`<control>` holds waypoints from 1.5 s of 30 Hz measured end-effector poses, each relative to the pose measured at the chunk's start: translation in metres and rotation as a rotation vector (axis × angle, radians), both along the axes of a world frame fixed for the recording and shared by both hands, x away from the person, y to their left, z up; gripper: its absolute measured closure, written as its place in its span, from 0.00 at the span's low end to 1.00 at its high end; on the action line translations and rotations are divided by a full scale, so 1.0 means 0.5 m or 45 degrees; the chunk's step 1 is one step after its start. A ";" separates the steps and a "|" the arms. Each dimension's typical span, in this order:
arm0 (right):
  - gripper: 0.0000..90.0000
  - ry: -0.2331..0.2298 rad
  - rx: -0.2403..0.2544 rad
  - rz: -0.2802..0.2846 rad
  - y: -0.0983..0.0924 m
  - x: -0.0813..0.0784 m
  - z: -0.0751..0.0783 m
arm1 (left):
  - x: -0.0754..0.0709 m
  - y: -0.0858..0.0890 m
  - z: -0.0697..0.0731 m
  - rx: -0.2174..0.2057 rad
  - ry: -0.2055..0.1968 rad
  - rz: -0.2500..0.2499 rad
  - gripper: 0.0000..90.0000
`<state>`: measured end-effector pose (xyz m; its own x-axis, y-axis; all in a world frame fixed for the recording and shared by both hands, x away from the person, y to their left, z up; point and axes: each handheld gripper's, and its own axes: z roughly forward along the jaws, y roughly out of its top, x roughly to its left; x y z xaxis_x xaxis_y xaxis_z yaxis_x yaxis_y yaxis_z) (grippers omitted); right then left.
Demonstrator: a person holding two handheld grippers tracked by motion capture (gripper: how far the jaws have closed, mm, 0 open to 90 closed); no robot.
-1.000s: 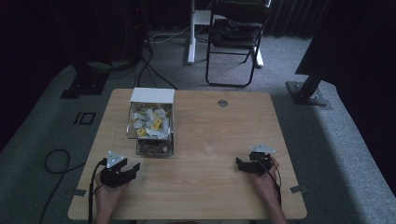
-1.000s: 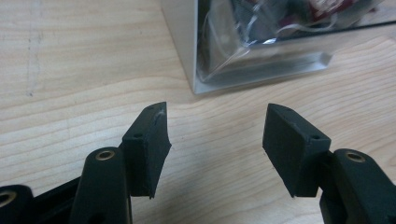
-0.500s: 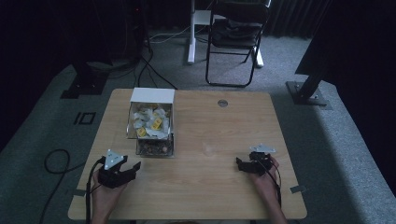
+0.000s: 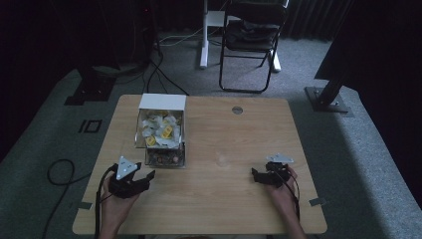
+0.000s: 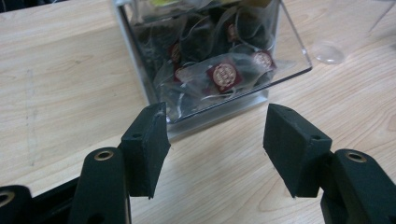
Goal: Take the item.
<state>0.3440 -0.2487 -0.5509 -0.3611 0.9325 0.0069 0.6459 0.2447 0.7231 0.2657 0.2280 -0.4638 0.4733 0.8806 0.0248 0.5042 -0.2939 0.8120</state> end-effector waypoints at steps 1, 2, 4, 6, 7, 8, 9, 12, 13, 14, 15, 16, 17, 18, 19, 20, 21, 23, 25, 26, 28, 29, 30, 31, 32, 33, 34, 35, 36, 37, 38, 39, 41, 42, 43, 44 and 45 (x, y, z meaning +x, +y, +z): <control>0.13 0.000 0.000 0.000 0.000 0.000 0.000 | 0.000 -0.003 0.001 0.003 -0.002 -0.006 0.46; 0.13 0.000 0.000 0.000 0.000 0.000 0.000 | 0.001 -0.006 0.003 0.002 -0.006 -0.010 0.46; 0.13 0.000 0.000 0.000 0.000 0.000 0.000 | 0.002 -0.012 0.005 0.004 -0.012 -0.018 0.45; 0.13 0.000 0.000 0.000 0.000 0.000 0.000 | 0.004 -0.017 0.006 0.001 -0.016 -0.026 0.45; 0.13 0.000 0.000 0.000 0.000 0.000 0.000 | 0.005 -0.021 0.007 0.003 -0.018 -0.030 0.45; 0.13 0.000 0.000 0.000 0.000 0.000 0.000 | 0.006 -0.024 0.008 0.009 -0.020 -0.034 0.45; 0.13 0.000 0.000 0.000 0.000 0.000 0.000 | 0.007 -0.027 0.008 0.011 -0.025 -0.037 0.45; 0.13 0.000 0.000 0.000 0.000 0.000 0.000 | 0.009 -0.036 0.008 0.019 -0.030 -0.049 0.45; 0.13 0.000 0.000 0.000 0.000 0.000 0.000 | 0.010 -0.039 0.008 0.023 -0.032 -0.049 0.45; 0.13 0.000 0.000 0.000 0.000 0.000 0.000 | 0.011 -0.041 0.007 0.024 -0.032 -0.054 0.45; 0.13 0.000 0.000 0.000 0.000 0.000 0.000 | 0.012 -0.043 0.006 0.023 -0.030 -0.056 0.45; 0.13 0.000 0.000 0.000 0.000 0.000 0.000 | 0.012 -0.043 0.006 0.023 -0.030 -0.056 0.45; 0.13 0.000 0.000 0.000 0.000 0.000 0.000 | 0.015 -0.047 0.004 0.018 -0.031 -0.065 0.45; 0.13 0.000 0.000 0.000 0.000 0.000 0.000 | 0.016 -0.051 0.003 0.021 -0.030 -0.068 0.45; 0.13 0.000 0.000 0.000 0.000 0.000 0.000 | 0.017 -0.055 0.002 0.024 -0.030 -0.074 0.45; 0.13 0.000 0.000 0.000 0.000 0.000 0.000 | 0.018 -0.059 0.001 0.026 -0.032 -0.082 0.45; 0.13 0.000 0.000 0.000 0.000 0.000 0.000 | 0.019 -0.065 0.000 0.032 -0.032 -0.091 0.46; 0.13 0.000 0.000 0.000 0.000 0.000 0.000 | 0.022 -0.074 -0.003 0.043 -0.030 -0.106 0.46; 0.13 0.000 0.000 0.000 0.000 0.000 0.000 | 0.026 -0.082 -0.006 0.053 -0.032 -0.114 0.48; 0.13 0.000 0.000 0.000 0.000 0.000 0.000 | 0.028 -0.084 -0.007 0.058 -0.031 -0.115 0.49; 0.13 0.000 0.000 0.000 0.000 0.000 0.000 | 0.033 -0.089 -0.011 0.057 -0.031 -0.118 0.50; 0.13 0.000 0.000 0.000 0.000 0.000 0.000 | 0.035 -0.091 -0.013 0.058 -0.028 -0.119 0.51; 0.13 0.000 0.000 0.000 0.000 0.000 0.000 | 0.037 -0.093 -0.015 0.062 -0.027 -0.123 0.51; 0.13 0.000 0.000 0.000 0.000 0.000 0.000 | 0.039 -0.094 -0.018 0.059 -0.027 -0.129 0.51; 0.13 0.000 0.000 0.000 0.000 0.000 0.000 | 0.040 -0.096 -0.019 0.056 -0.026 -0.132 0.51; 0.13 0.000 0.000 0.000 0.000 0.000 0.000 | 0.042 -0.097 -0.021 0.058 -0.027 -0.141 0.51; 0.13 0.000 0.000 0.000 0.000 0.000 0.000 | 0.042 -0.097 -0.021 0.058 -0.027 -0.141 0.51; 0.13 0.000 0.000 0.000 0.000 0.000 0.000 | 0.045 -0.102 -0.025 0.052 -0.030 -0.151 0.51; 0.13 0.000 0.000 0.000 0.000 0.000 0.000 | 0.048 -0.104 -0.028 0.052 -0.027 -0.156 0.50; 0.13 0.000 0.000 0.000 0.000 0.000 0.000 | 0.049 -0.106 -0.029 0.057 -0.027 -0.157 0.50; 0.13 0.000 0.000 0.000 0.000 0.000 0.000 | 0.052 -0.108 -0.032 0.056 -0.022 -0.157 0.50; 0.13 0.000 0.000 0.000 0.000 0.000 0.000 | 0.055 -0.110 -0.035 0.055 -0.020 -0.155 0.50; 0.13 0.000 0.000 0.000 0.000 0.000 0.000 | 0.059 -0.111 -0.042 0.042 -0.015 -0.155 0.51; 0.13 0.000 0.000 0.000 0.000 0.000 0.000 | 0.061 -0.112 -0.044 0.040 -0.014 -0.154 0.51; 0.13 0.000 0.000 0.000 0.000 0.000 0.000 | 0.062 -0.113 -0.046 0.039 -0.016 -0.150 0.51; 0.13 0.000 0.000 0.000 0.000 0.000 0.000 | 0.063 -0.113 -0.047 0.033 -0.012 -0.150 0.51; 0.13 0.000 0.000 0.000 0.000 0.000 0.000 | 0.063 -0.113 -0.046 0.035 -0.009 -0.148 0.51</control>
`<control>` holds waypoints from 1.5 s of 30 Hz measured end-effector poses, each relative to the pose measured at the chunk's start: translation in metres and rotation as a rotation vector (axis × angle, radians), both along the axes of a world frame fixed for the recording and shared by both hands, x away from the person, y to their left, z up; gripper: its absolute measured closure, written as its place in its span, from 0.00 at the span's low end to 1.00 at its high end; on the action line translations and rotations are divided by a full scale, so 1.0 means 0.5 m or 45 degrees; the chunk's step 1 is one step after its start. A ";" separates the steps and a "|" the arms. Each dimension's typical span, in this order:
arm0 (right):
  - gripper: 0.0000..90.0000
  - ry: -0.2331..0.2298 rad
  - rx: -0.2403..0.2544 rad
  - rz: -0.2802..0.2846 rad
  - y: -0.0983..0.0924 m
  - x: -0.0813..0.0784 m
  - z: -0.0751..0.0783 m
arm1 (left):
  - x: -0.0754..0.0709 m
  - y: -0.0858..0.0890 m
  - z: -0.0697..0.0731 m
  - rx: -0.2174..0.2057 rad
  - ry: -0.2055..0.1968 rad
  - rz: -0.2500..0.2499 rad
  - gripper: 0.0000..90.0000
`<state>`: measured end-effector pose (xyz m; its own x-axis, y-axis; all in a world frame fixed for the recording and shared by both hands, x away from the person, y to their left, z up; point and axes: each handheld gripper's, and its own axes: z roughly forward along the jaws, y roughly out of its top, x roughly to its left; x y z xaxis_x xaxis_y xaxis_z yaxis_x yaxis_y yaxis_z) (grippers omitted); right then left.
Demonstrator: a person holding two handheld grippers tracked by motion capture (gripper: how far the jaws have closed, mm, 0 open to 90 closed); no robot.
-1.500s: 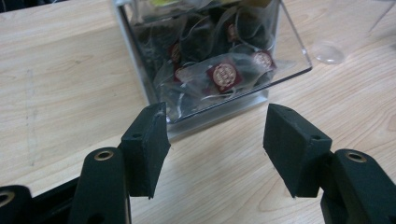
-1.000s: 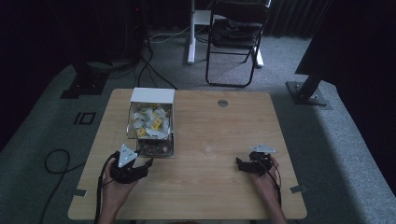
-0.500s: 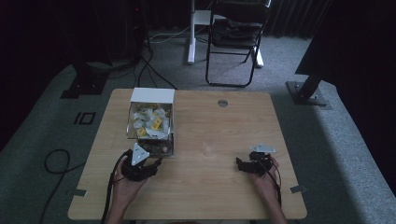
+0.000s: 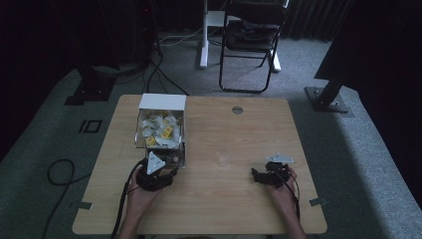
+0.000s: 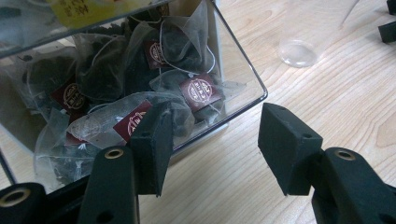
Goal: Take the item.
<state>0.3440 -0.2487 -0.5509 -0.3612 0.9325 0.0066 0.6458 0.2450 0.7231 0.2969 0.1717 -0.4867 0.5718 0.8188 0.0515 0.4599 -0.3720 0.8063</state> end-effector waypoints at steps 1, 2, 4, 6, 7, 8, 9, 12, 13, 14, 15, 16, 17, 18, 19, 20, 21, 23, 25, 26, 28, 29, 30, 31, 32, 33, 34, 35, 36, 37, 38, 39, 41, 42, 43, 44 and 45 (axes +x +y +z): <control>0.13 0.000 0.000 0.000 0.000 0.000 0.000 | 0.000 0.000 0.001 0.000 0.001 -0.001 0.52; 0.13 0.000 0.000 0.000 0.000 0.000 0.000 | -0.001 0.001 0.001 0.002 0.003 -0.002 0.52; 0.13 0.000 0.000 0.000 0.000 0.000 0.000 | -0.004 0.002 0.001 0.001 0.006 0.004 0.53; 0.13 0.000 0.000 0.000 0.000 0.000 0.000 | -0.008 0.003 0.000 0.006 0.017 -0.007 0.54; 0.13 0.000 0.000 0.000 0.000 0.000 0.000 | -0.011 0.003 0.000 0.009 0.020 -0.010 0.55; 0.13 0.000 0.000 0.000 0.000 0.000 0.000 | -0.015 0.004 -0.001 0.006 0.024 -0.012 0.55; 0.13 0.000 0.000 0.000 0.000 0.000 0.000 | -0.017 0.005 -0.002 0.005 0.025 -0.015 0.56; 0.13 0.000 0.000 0.000 0.000 0.000 0.000 | -0.027 0.007 -0.002 -0.017 0.027 -0.004 0.58; 0.13 0.000 0.000 0.000 0.000 0.000 0.000 | -0.031 0.008 -0.002 -0.016 0.029 -0.004 0.58; 0.13 0.000 0.000 0.001 0.000 0.000 0.000 | -0.034 0.008 -0.001 -0.020 0.030 -0.004 0.59; 0.13 0.000 -0.001 0.001 0.000 0.000 0.000 | -0.037 0.009 0.000 -0.020 0.032 -0.006 0.60; 0.13 0.000 0.000 0.001 0.000 0.000 0.000 | -0.039 0.009 0.002 -0.018 0.035 -0.007 0.60; 0.13 0.000 -0.001 0.000 0.000 0.000 0.000 | -0.041 0.010 0.004 -0.019 0.035 -0.008 0.60; 0.13 0.000 0.000 0.001 0.000 0.000 0.000 | -0.042 0.010 0.005 -0.019 0.042 -0.015 0.63; 0.13 0.000 -0.001 0.001 0.000 0.000 0.000 | -0.044 0.010 0.006 -0.011 0.040 -0.013 0.63; 0.13 0.000 -0.001 0.001 0.000 0.000 0.000 | -0.044 0.010 0.006 -0.011 0.040 -0.013 0.65; 0.13 0.000 -0.001 0.000 0.000 0.000 0.000 | -0.047 0.009 0.007 0.001 0.024 -0.003 0.65; 0.13 0.000 0.000 0.000 0.000 0.000 0.000 | -0.051 0.011 0.013 -0.005 -0.015 0.030 0.66; 0.13 0.000 -0.001 0.000 0.000 0.000 0.000 | -0.052 0.014 0.019 -0.008 -0.027 0.047 0.68; 0.13 0.000 -0.001 0.001 0.000 0.000 0.000 | -0.051 0.014 0.020 0.002 -0.026 0.052 0.69; 0.13 0.000 0.000 0.001 0.000 0.000 0.000 | -0.047 0.014 0.020 0.026 -0.016 0.051 0.71; 0.13 0.000 0.000 0.000 0.000 0.000 0.000 | -0.045 0.012 0.020 0.043 -0.013 0.058 0.72; 0.13 0.000 -0.001 0.000 0.000 0.000 0.000 | -0.043 0.011 0.019 0.051 -0.008 0.064 0.74; 0.13 0.000 0.000 0.000 0.000 0.000 0.000 | -0.042 0.011 0.019 0.046 -0.007 0.065 0.77; 0.13 0.000 -0.001 0.001 0.000 0.000 0.000 | -0.040 0.011 0.020 0.055 -0.004 0.073 0.80; 0.13 0.000 0.000 0.000 0.000 0.000 0.000 | -0.039 0.011 0.020 0.061 -0.003 0.084 0.83; 0.13 0.000 0.000 0.001 0.000 0.000 0.000 | -0.038 0.012 0.020 0.053 0.003 0.090 0.85; 0.13 0.000 0.000 0.000 0.000 0.000 0.000 | -0.037 0.014 0.020 0.050 0.007 0.094 0.87; 0.13 0.000 0.000 0.000 0.000 0.000 0.000 | -0.036 0.016 0.021 0.045 0.008 0.102 0.89; 0.13 0.000 0.000 0.000 0.000 0.000 0.000 | -0.036 0.016 0.021 0.045 0.008 0.102 0.91; 0.13 0.000 0.000 0.000 0.000 0.000 0.000 | -0.036 0.017 0.021 0.048 0.011 0.108 0.91; 0.13 0.000 -0.001 0.000 0.000 0.000 0.000 | -0.034 0.021 0.022 0.037 0.020 0.103 0.94; 0.13 0.000 0.000 0.000 0.000 0.000 0.000 | -0.034 0.023 0.024 0.030 0.016 0.103 0.98; 0.13 0.000 0.000 0.000 0.000 0.000 0.000 | -0.035 0.023 0.025 0.024 0.016 0.102 1.00; 0.13 0.000 0.000 0.000 0.000 0.000 0.000 | -0.035 0.023 0.025 0.024 0.016 0.102 1.00; 0.13 0.000 -0.001 0.000 0.000 0.000 0.000 | -0.035 0.025 0.029 0.023 0.009 0.098 1.00; 0.13 0.000 -0.001 0.000 0.000 0.000 0.000 | -0.035 0.026 0.031 0.022 0.008 0.095 1.00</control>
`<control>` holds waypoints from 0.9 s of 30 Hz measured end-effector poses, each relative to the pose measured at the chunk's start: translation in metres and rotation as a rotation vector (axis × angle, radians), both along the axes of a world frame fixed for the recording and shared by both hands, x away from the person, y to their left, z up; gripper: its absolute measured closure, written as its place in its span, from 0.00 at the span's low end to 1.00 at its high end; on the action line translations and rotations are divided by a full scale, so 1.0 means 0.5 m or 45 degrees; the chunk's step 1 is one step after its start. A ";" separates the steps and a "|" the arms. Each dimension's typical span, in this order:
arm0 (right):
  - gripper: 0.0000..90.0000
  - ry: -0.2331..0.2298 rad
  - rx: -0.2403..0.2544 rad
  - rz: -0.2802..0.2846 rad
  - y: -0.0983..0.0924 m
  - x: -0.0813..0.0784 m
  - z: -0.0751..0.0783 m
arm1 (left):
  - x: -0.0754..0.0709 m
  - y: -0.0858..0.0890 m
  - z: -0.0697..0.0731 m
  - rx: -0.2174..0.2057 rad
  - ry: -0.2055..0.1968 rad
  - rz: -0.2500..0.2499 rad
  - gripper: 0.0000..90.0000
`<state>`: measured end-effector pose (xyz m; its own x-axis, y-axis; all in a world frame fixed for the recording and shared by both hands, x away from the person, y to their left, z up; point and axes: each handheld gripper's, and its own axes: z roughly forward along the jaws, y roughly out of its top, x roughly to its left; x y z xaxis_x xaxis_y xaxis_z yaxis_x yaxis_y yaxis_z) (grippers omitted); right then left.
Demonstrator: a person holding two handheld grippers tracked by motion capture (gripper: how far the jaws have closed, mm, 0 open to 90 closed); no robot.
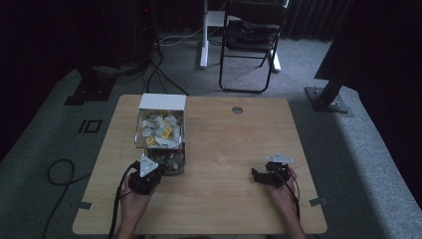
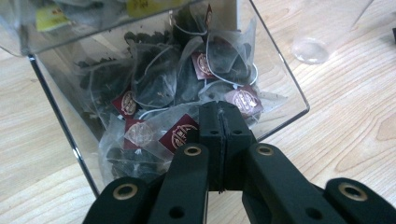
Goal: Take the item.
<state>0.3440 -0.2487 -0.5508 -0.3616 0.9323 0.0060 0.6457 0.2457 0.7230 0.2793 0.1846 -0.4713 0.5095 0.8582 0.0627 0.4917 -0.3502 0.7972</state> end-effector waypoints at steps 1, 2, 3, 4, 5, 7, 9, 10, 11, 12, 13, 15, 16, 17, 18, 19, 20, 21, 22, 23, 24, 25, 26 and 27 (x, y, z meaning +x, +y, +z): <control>0.13 0.000 0.000 0.000 0.000 0.000 0.000 | 0.000 0.000 0.002 -0.001 -0.002 -0.002 1.00; 0.13 0.000 0.000 0.000 0.000 0.000 0.000 | 0.000 0.001 0.003 0.000 -0.003 -0.005 1.00; 0.13 0.000 0.000 0.000 0.000 0.000 0.000 | 0.000 0.001 0.004 -0.009 -0.003 -0.005 1.00; 0.13 0.000 0.000 0.000 0.000 0.000 0.000 | 0.000 0.001 0.006 -0.007 -0.006 -0.008 1.00; 0.13 0.000 0.000 0.000 0.000 0.000 0.000 | -0.001 0.002 0.009 -0.004 -0.010 -0.010 1.00; 0.13 0.000 0.001 0.000 0.000 0.000 0.000 | -0.003 0.002 0.013 -0.014 -0.015 -0.012 1.00; 0.13 0.000 0.000 0.000 0.000 0.000 0.000 | -0.004 0.004 0.017 -0.026 -0.018 -0.017 1.00; 0.13 0.000 0.000 0.000 0.000 0.000 0.000 | -0.004 0.005 0.019 -0.029 -0.018 -0.020 1.00; 0.13 0.000 0.000 0.000 0.000 0.000 0.000 | -0.005 0.005 0.020 -0.034 -0.020 -0.019 1.00; 0.13 0.000 0.001 0.000 0.000 0.000 0.000 | -0.006 0.006 0.022 -0.039 -0.019 -0.021 1.00; 0.13 0.000 0.000 0.000 0.000 0.000 0.000 | -0.007 0.007 0.024 -0.046 -0.021 -0.024 1.00; 0.13 0.000 0.000 0.000 0.000 0.000 0.000 | -0.009 0.008 0.028 -0.061 -0.027 -0.024 1.00; 0.13 0.000 0.001 0.000 0.000 0.000 0.000 | -0.010 0.009 0.031 -0.064 -0.027 -0.028 1.00; 0.13 0.000 0.001 0.000 0.000 0.000 0.000 | -0.011 0.009 0.033 -0.065 -0.029 -0.030 1.00; 0.13 0.000 0.001 0.000 0.000 0.000 0.000 | -0.012 0.009 0.035 -0.066 -0.029 -0.031 1.00; 0.13 0.000 0.001 0.000 0.000 0.000 0.000 | -0.013 0.008 0.038 -0.067 -0.033 -0.033 1.00; 0.13 0.000 0.001 0.000 0.000 0.000 0.000 | -0.013 0.008 0.040 -0.068 -0.036 -0.036 1.00; 0.13 0.000 0.002 0.000 0.000 0.000 0.000 | -0.014 0.008 0.042 -0.072 -0.037 -0.038 1.00; 0.13 0.000 0.001 0.002 0.000 0.000 0.000 | -0.015 0.008 0.045 -0.076 -0.038 -0.043 1.00; 0.13 0.000 0.002 0.004 -0.001 0.001 0.000 | -0.016 0.007 0.047 -0.079 -0.040 -0.044 1.00; 0.13 0.000 0.001 0.006 -0.001 0.001 0.000 | -0.017 0.006 0.049 -0.081 -0.044 -0.045 1.00; 0.13 0.000 0.002 0.006 -0.001 0.001 0.000 | -0.017 0.006 0.051 -0.082 -0.047 -0.050 1.00; 0.13 0.000 0.001 0.007 -0.001 0.001 0.000 | -0.018 0.005 0.053 -0.080 -0.048 -0.054 1.00; 0.13 0.000 0.001 0.008 -0.001 0.001 0.000 | -0.018 0.003 0.054 -0.080 -0.049 -0.057 1.00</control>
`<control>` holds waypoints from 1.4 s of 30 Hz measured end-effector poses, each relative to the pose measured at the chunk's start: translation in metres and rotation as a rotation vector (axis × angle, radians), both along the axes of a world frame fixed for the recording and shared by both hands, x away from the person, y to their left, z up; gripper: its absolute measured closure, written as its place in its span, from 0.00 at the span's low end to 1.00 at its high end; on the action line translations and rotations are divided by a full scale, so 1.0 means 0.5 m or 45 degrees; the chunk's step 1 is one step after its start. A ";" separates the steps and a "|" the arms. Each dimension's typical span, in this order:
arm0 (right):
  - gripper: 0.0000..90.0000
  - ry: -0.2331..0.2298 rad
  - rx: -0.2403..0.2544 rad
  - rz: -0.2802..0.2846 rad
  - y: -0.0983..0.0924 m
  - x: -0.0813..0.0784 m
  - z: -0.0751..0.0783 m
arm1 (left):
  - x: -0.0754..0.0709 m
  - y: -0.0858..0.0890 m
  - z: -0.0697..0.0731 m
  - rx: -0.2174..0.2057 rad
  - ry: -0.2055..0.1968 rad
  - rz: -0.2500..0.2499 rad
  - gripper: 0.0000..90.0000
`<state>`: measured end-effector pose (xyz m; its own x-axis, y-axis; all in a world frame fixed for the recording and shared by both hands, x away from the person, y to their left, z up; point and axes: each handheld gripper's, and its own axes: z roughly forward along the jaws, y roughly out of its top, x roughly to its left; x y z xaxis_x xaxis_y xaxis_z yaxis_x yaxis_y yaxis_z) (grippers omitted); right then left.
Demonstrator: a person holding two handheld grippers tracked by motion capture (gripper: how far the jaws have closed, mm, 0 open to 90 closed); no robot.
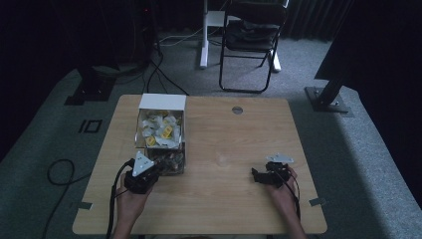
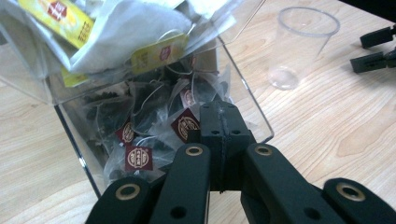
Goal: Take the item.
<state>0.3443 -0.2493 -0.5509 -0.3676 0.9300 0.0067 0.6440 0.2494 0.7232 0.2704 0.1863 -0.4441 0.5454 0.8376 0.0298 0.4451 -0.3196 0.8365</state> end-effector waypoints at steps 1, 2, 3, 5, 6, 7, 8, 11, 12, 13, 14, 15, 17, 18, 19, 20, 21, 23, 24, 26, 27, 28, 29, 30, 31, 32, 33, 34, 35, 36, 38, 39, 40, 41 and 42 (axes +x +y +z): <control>0.13 0.000 0.000 0.003 0.000 0.000 0.000 | 0.000 -0.001 0.001 0.002 0.000 -0.003 1.00; 0.13 0.000 0.000 0.008 -0.001 0.001 0.000 | 0.000 -0.002 0.002 -0.001 0.000 -0.006 1.00; 0.13 0.001 0.000 0.012 -0.002 0.001 0.000 | 0.000 -0.004 0.002 -0.005 -0.001 -0.009 1.00; 0.13 0.000 -0.001 0.016 -0.003 0.001 0.000 | -0.001 -0.006 0.004 -0.007 -0.002 -0.016 1.00; 0.13 0.001 -0.001 0.015 -0.003 0.001 0.000 | -0.001 -0.008 0.005 -0.006 -0.004 -0.021 1.00; 0.13 0.000 -0.001 0.015 -0.003 0.001 0.000 | -0.001 -0.009 0.006 -0.005 -0.005 -0.026 1.00; 0.13 0.001 -0.001 0.015 -0.003 0.001 0.000 | -0.002 -0.011 0.007 -0.009 -0.002 -0.030 1.00; 0.13 0.001 -0.001 0.015 -0.003 0.001 0.000 | -0.003 -0.015 0.011 -0.004 0.000 -0.049 1.00; 0.13 0.001 -0.001 0.015 -0.003 0.001 0.000 | -0.003 -0.017 0.012 -0.010 -0.002 -0.054 1.00; 0.13 0.001 -0.001 0.015 -0.003 0.001 0.000 | -0.004 -0.019 0.013 -0.010 -0.002 -0.061 1.00; 0.13 0.000 -0.001 0.015 -0.003 0.001 0.000 | -0.004 -0.021 0.015 -0.013 -0.004 -0.064 1.00; 0.13 0.000 -0.002 0.016 -0.004 0.001 0.000 | -0.005 -0.023 0.016 -0.016 -0.005 -0.069 1.00; 0.13 0.001 -0.001 0.015 -0.003 0.001 0.000 | -0.004 -0.026 0.020 -0.024 -0.007 -0.078 1.00; 0.13 0.001 -0.001 0.015 -0.003 0.001 0.000 | -0.004 -0.028 0.022 -0.026 -0.008 -0.084 1.00; 0.13 0.000 -0.002 0.016 -0.004 0.001 0.000 | -0.003 -0.030 0.024 -0.029 -0.010 -0.092 1.00; 0.13 0.000 -0.001 0.016 -0.003 0.001 0.000 | -0.003 -0.032 0.026 -0.024 -0.008 -0.099 1.00; 0.13 0.000 -0.002 0.016 -0.004 0.001 0.000 | -0.002 -0.034 0.028 -0.026 -0.012 -0.105 1.00; 0.13 0.001 -0.001 0.015 -0.003 0.001 0.000 | -0.001 -0.039 0.032 -0.027 -0.015 -0.115 1.00; 0.13 0.000 -0.001 0.015 -0.003 0.001 0.000 | -0.001 -0.041 0.033 -0.030 -0.017 -0.119 1.00; 0.13 0.001 -0.001 0.015 -0.003 0.001 0.000 | 0.000 -0.045 0.036 -0.031 -0.021 -0.126 1.00; 0.13 0.000 -0.001 0.015 -0.003 0.001 0.000 | 0.000 -0.046 0.038 -0.029 -0.022 -0.130 1.00; 0.13 0.000 -0.001 0.015 -0.003 0.001 0.000 | 0.000 -0.049 0.039 -0.033 -0.025 -0.132 1.00; 0.13 0.001 -0.001 0.015 -0.003 0.001 0.000 | 0.001 -0.051 0.040 -0.029 -0.027 -0.135 1.00; 0.13 0.000 -0.001 0.015 -0.003 0.001 0.000 | 0.001 -0.052 0.041 -0.025 -0.029 -0.139 1.00; 0.13 0.001 -0.001 0.015 -0.003 0.001 0.000 | 0.002 -0.054 0.043 -0.029 -0.031 -0.139 1.00; 0.13 0.001 -0.001 0.015 -0.003 0.001 0.000 | 0.003 -0.055 0.044 -0.028 -0.032 -0.142 1.00; 0.13 0.001 -0.001 0.015 -0.003 0.001 0.000 | 0.004 -0.057 0.046 -0.031 -0.033 -0.146 1.00; 0.13 0.001 -0.001 0.015 -0.003 0.001 0.000 | 0.005 -0.059 0.047 -0.030 -0.036 -0.150 1.00; 0.13 0.000 -0.001 0.015 -0.003 0.001 0.000 | 0.006 -0.062 0.049 -0.030 -0.037 -0.151 1.00; 0.13 0.001 0.000 0.014 -0.003 0.001 0.000 | 0.007 -0.063 0.050 -0.029 -0.039 -0.155 1.00; 0.13 0.001 0.000 0.014 -0.003 0.001 0.000 | 0.009 -0.067 0.053 -0.029 -0.043 -0.161 1.00; 0.13 0.001 0.000 0.014 -0.003 0.001 0.000 | 0.010 -0.069 0.055 -0.030 -0.045 -0.165 1.00; 0.13 0.001 0.000 0.014 -0.003 0.001 0.000 | 0.011 -0.071 0.056 -0.030 -0.047 -0.165 1.00; 0.13 0.001 0.000 0.014 -0.003 0.001 0.000 | 0.012 -0.072 0.057 -0.031 -0.048 -0.166 1.00; 0.13 0.001 0.000 0.014 -0.003 0.001 0.000 | 0.014 -0.074 0.058 -0.030 -0.048 -0.169 1.00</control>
<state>0.3449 -0.2509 -0.5508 -0.3778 0.9259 0.0072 0.6416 0.2562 0.7230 0.2771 0.1494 -0.4152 0.6502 0.7591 0.0335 0.3684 -0.3534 0.8599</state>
